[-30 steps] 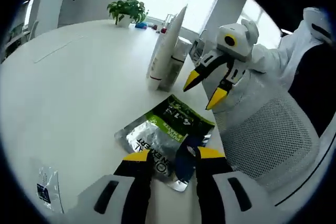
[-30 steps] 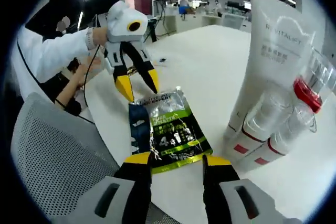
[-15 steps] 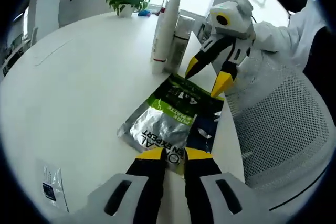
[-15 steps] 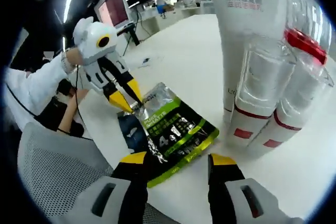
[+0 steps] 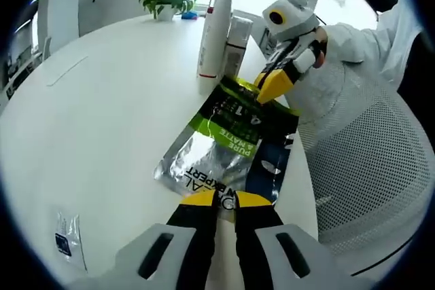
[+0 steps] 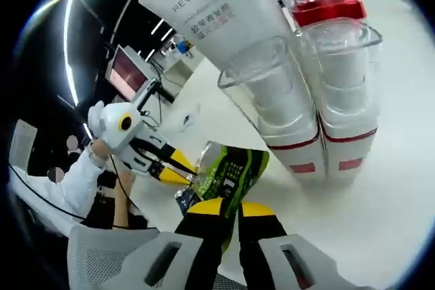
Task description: Arrange the skincare products in the storage area until every visible bottle or jar stands upright without overlapping.
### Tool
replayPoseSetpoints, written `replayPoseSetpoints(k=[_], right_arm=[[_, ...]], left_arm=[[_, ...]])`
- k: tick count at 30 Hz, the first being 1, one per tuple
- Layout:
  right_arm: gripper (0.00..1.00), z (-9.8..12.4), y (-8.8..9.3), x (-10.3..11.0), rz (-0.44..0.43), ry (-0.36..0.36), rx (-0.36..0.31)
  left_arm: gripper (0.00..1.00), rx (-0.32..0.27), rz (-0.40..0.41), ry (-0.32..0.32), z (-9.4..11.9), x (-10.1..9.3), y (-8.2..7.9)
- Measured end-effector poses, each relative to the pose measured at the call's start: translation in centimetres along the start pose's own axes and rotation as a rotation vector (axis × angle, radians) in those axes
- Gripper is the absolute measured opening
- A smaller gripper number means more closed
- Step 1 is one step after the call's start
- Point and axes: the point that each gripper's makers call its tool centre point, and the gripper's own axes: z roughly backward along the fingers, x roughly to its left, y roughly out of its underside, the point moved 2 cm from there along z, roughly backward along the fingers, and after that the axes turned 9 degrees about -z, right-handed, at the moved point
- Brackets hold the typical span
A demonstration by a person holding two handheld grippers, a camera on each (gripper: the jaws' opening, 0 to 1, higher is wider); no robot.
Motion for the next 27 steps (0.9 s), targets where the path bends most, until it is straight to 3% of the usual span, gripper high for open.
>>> replayPoseSetpoints(k=[2,7,11,16,19,22,27], right_arm=[[0.00,0.0,-0.1,0.2,0.002,0.007,-0.003],[0.00,0.5,-0.1,0.7,0.004,0.009,0.001],[0.00,0.9,-1.0,2.4,0.047,-0.048,-0.026],[0.00,1.9,-2.1,4.6,0.154,-0.089,-0.103],[0.00,2.7,-3.1,6.1,0.223,-0.109,-0.171],[0.00,3.4,-3.7,6.9,0.248,-0.101,-0.215],[0.00,4.6,-4.7,7.7,0.260,-0.108,-0.290]], left_arm=[[0.10,0.000,0.001,-0.005,0.0,0.0,0.0],[0.09,-0.014,0.016,-0.011,0.0,-0.1,0.0],[0.10,-0.027,0.021,-0.021,0.2,-0.1,-0.1],[0.28,-0.161,0.134,-0.073,1.6,0.9,-1.0],[0.32,-0.250,0.217,-0.114,2.8,2.0,-0.8],[0.36,-0.330,0.326,-0.131,3.5,2.1,-1.2],[0.41,-0.520,0.518,-0.173,5.5,2.7,-1.6]])
